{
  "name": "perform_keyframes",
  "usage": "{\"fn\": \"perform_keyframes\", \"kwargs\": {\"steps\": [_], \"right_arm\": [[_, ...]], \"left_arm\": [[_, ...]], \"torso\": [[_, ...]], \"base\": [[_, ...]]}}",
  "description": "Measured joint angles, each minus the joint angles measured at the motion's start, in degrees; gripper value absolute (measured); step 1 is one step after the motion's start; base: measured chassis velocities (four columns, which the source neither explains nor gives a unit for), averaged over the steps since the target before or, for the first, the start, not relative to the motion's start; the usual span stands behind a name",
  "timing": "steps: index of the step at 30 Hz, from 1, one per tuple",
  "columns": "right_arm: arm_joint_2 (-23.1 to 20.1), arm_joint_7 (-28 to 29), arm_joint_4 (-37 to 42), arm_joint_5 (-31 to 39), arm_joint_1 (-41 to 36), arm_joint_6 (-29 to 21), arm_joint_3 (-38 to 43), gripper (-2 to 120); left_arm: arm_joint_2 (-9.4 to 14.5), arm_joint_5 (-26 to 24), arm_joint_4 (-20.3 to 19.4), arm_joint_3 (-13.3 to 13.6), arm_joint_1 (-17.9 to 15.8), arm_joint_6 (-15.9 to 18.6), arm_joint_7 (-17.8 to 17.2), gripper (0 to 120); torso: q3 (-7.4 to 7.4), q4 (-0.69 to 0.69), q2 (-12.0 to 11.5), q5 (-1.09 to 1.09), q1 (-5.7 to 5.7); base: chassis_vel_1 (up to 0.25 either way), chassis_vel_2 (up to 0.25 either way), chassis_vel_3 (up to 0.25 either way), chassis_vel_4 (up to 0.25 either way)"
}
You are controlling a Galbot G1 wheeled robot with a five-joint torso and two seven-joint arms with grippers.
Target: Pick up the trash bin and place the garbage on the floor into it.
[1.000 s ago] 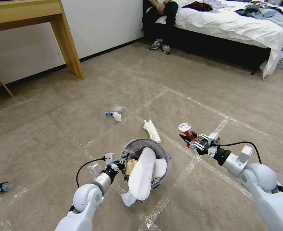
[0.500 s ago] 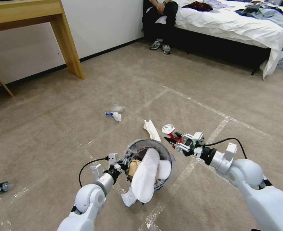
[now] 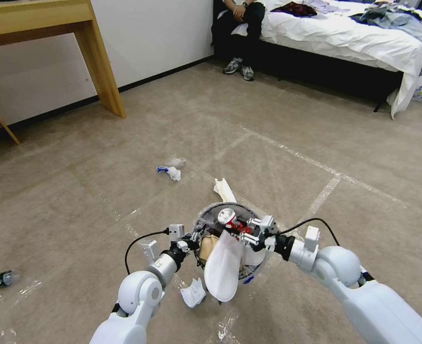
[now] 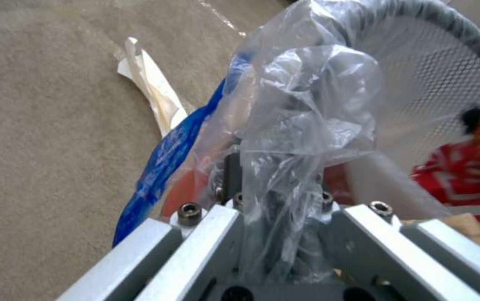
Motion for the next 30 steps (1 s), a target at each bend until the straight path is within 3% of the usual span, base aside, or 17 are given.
{"fn": "perform_keyframes", "kwargs": {"steps": [20,24,26,30], "right_arm": [[0.0,0.2,-0.9,-0.9,0.2,0.8,-0.8,34],[-0.1,0.4,-0.9,-0.8,0.3,1.0,-0.9,47],[-0.4,0.4,-0.6,-0.7,0.4,1.1,-0.9,60],[-0.6,0.4,-0.2,-0.5,0.3,1.1,-0.9,68]], "left_arm": [[-0.3,0.4,1.2,1.1,-0.3,0.0,0.0,1],[-0.3,0.4,1.6,1.3,-0.4,0.0,0.0,1],[-0.5,0.4,1.9,1.4,-0.5,0.0,0.0,1],[-0.5,0.4,2.1,1.4,-0.5,0.0,0.0,1]], "torso": [[0.0,0.0,0.0,0.01,0.0],[0.0,0.0,0.0,0.01,0.0],[0.0,0.0,0.0,0.01,0.0],[0.0,0.0,0.0,0.01,0.0]], "base": [[0.0,0.0,0.0,0.0],[0.0,0.0,0.0,0.0],[0.0,0.0,0.0,0.0],[0.0,0.0,0.0,0.0]]}}
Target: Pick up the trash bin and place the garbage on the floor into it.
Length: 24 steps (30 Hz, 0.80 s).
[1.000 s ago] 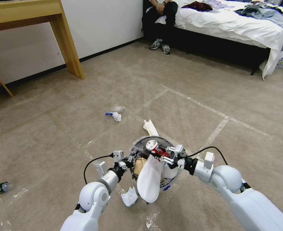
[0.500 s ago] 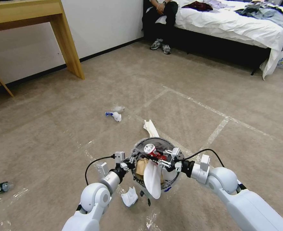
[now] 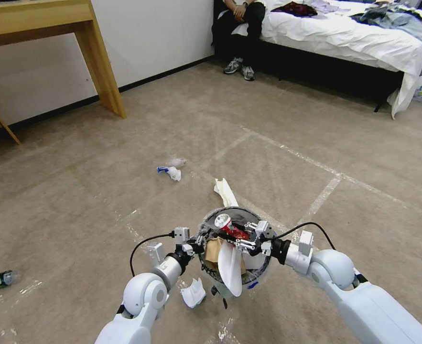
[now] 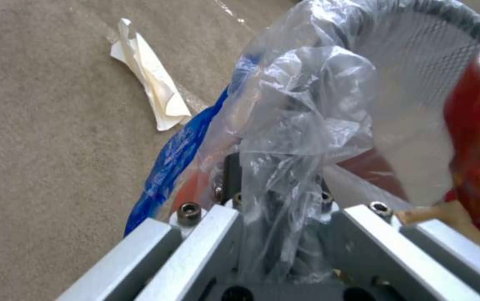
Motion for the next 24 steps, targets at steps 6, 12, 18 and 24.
{"fn": "perform_keyframes", "kwargs": {"steps": [6,12,18,24], "right_arm": [[-0.1,-0.1,0.7,0.4,-0.1,0.0,0.5,93],[-0.3,-0.7,1.4,0.5,-0.7,0.0,1.3,100],[-0.7,-1.5,2.8,0.8,-1.7,0.0,2.4,100],[-1.1,-1.8,4.6,1.5,-2.2,0.0,3.8,100]], "left_arm": [[0.1,0.1,0.5,-0.1,-0.1,0.0,0.0,1],[-0.1,0.5,1.2,-0.2,-0.1,-0.1,0.0,1],[-0.5,0.9,2.1,-0.2,-0.4,-0.2,0.1,1],[-0.6,0.8,2.1,-0.6,-0.7,-0.2,0.1,1]], "torso": [[0.0,0.0,0.0,0.0,-0.01],[0.0,0.0,0.0,0.0,-0.01],[0.0,0.0,0.0,0.0,-0.01],[0.0,0.0,0.0,0.0,-0.01]], "base": [[0.0,0.0,0.0,0.0],[0.0,0.0,0.0,0.0],[0.0,0.0,0.0,0.0],[0.0,0.0,0.0,0.0]]}}
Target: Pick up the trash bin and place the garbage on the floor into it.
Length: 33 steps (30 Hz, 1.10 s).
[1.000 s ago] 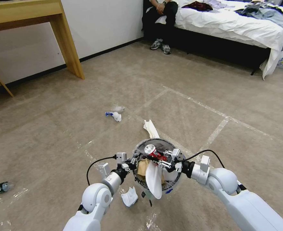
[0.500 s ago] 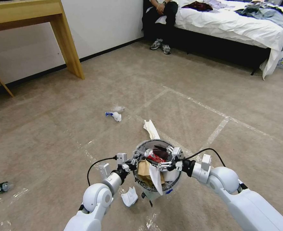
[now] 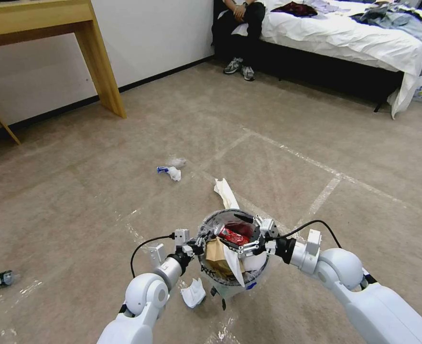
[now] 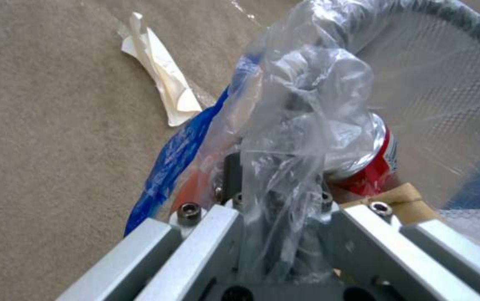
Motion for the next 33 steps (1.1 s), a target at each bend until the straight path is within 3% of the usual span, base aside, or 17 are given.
{"fn": "perform_keyframes", "kwargs": {"steps": [17,33], "right_arm": [[-0.9,0.6,5.6,4.0,-2.4,-0.6,6.9,100],[0.7,0.6,3.9,4.2,-4.2,0.0,10.7,100]], "left_arm": [[1.6,-1.5,-2.4,-4.1,1.9,-0.2,-0.2,1],[2.3,-1.7,-5.1,-6.9,4.7,-0.7,-0.9,1]], "torso": [[0.0,0.0,0.0,0.0,0.0],[0.0,0.0,0.0,0.0,0.0]], "base": [[0.0,0.0,0.0,0.0],[0.0,0.0,0.0,0.0]]}}
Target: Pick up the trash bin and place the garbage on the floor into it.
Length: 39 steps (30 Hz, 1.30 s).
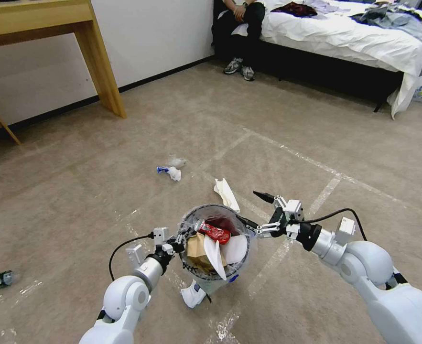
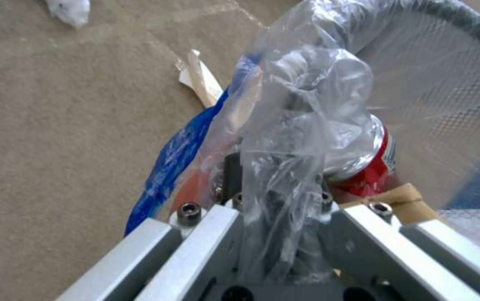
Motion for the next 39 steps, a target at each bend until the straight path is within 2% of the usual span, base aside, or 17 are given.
{"fn": "perform_keyframes", "kwargs": {"steps": [11,14,15,16,18,28,33,39], "right_arm": [[0.1,0.0,-1.4,0.2,1.0,0.3,-1.3,100],[0.5,0.0,-1.7,0.2,1.1,0.3,-1.6,100],[0.9,-0.1,-1.9,-0.2,1.0,0.5,-2.0,100],[0.9,-0.1,-1.9,-0.2,1.0,0.5,-2.0,100],[1.1,-0.6,-2.3,-0.9,0.9,0.8,-2.6,100],[1.4,-0.8,-3.1,-1.2,1.5,1.1,-3.0,100],[2.5,-0.8,-3.4,-2.3,0.8,1.2,-3.0,100],[3.1,-0.9,-3.7,-2.8,0.7,1.3,-3.1,100]], "left_arm": [[0.1,0.4,-2.7,-2.6,3.1,-0.3,-0.4,1],[0.3,0.5,-3.8,-4.0,4.5,-0.4,-0.4,1],[0.6,0.5,-4.7,-5.9,5.8,-0.4,-0.3,1],[0.6,0.5,-4.7,-5.9,5.8,-0.4,-0.3,1],[1.0,0.5,-5.7,-7.8,7.3,-0.5,-0.1,1],[0.9,0.5,-5.9,-9.3,7.6,-0.6,-0.3,1],[1.6,-0.5,-6.0,-12.9,8.4,-0.6,-0.2,1],[1.9,-0.8,-6.6,-14.6,9.2,-0.7,-0.2,1]], "torso": [[0.0,0.0,0.0,0.0,0.0],[0.0,0.0,0.0,0.0,0.0],[0.0,0.01,0.0,0.0,0.0],[0.0,0.01,0.0,0.0,0.0],[0.0,0.01,0.0,0.0,0.0],[0.0,0.0,0.0,-0.01,0.0],[0.0,0.0,0.0,0.0,0.0],[0.0,0.0,0.0,0.0,0.0]], "base": [[0.0,0.0,0.0,0.0],[0.0,0.0,0.0,0.0],[0.0,0.0,0.0,0.0],[0.0,0.0,0.0,0.0],[0.0,0.0,0.0,0.0],[0.0,0.0,0.0,0.0],[0.0,0.0,0.0,0.0],[0.0,0.0,0.0,0.0]]}}
